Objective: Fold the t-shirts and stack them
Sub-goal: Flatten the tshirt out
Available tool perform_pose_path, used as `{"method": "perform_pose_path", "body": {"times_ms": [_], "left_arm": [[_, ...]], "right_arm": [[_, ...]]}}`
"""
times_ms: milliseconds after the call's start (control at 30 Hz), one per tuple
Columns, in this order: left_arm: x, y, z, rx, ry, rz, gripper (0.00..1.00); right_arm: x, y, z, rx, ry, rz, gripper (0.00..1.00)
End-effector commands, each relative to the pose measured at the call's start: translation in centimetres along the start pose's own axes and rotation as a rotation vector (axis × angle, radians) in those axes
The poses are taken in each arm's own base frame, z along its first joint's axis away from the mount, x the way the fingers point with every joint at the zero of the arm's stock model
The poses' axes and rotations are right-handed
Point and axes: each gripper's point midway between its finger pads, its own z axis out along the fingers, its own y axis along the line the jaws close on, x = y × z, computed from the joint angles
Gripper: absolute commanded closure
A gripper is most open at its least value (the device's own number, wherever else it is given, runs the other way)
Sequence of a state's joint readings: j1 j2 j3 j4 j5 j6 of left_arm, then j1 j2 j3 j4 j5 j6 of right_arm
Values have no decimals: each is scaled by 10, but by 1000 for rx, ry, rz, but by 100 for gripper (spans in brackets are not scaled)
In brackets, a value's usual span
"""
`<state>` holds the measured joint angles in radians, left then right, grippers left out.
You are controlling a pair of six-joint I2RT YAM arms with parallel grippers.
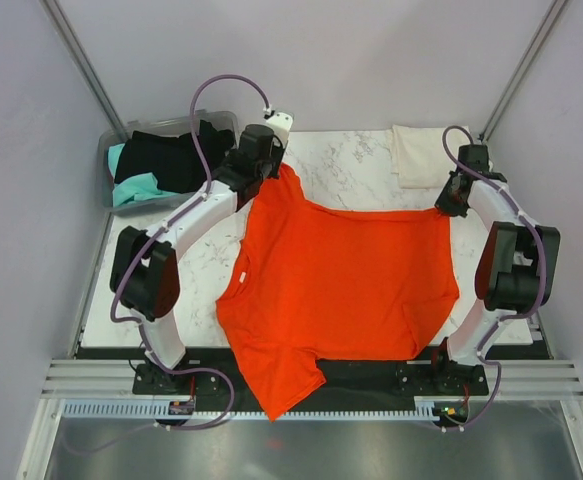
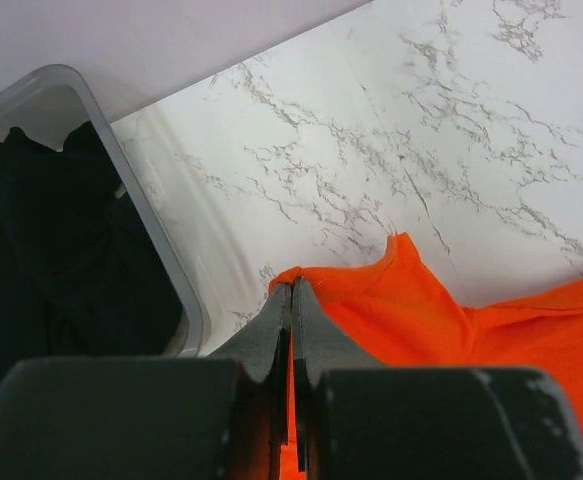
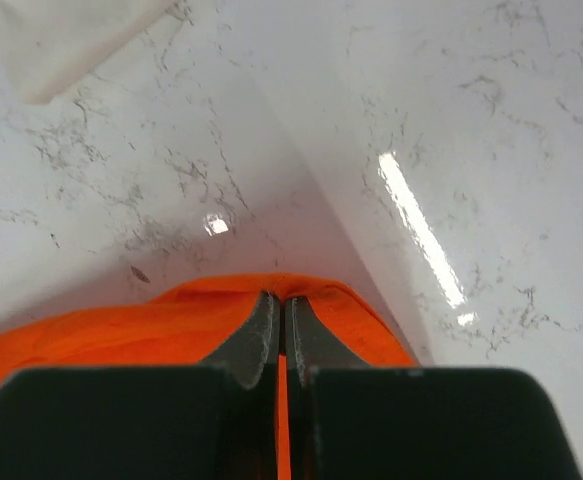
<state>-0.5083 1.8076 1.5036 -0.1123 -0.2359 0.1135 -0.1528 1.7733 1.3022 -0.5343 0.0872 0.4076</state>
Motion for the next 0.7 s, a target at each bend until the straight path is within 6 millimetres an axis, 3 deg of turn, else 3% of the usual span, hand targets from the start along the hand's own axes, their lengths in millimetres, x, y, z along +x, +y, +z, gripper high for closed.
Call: {"method": "perform_pose_path", "body": {"times_ms": [0, 100, 200, 400, 600, 667], "left_arm": [[-34, 25, -6, -78, -65, -85, 98], [-40, 33, -11, -86, -72, -87, 98], [-47, 38, -15, -96, -81, -92, 98], [-53, 30, -10, -56, -98, -129, 98], [-47, 44, 11, -146, -67, -141, 98], [-53, 35, 11, -89, -80, -145, 98]], "right_arm": [[-36, 12, -1, -35, -67, -33, 100], [-47, 10, 2, -28, -72, -19, 100], [-54, -4, 0, 28, -60, 17, 100], [-66, -23, -11, 63, -98, 50, 100], [-70, -1, 0, -54, -71, 41, 100], [-65, 6, 1, -90, -46, 68, 100]]}}
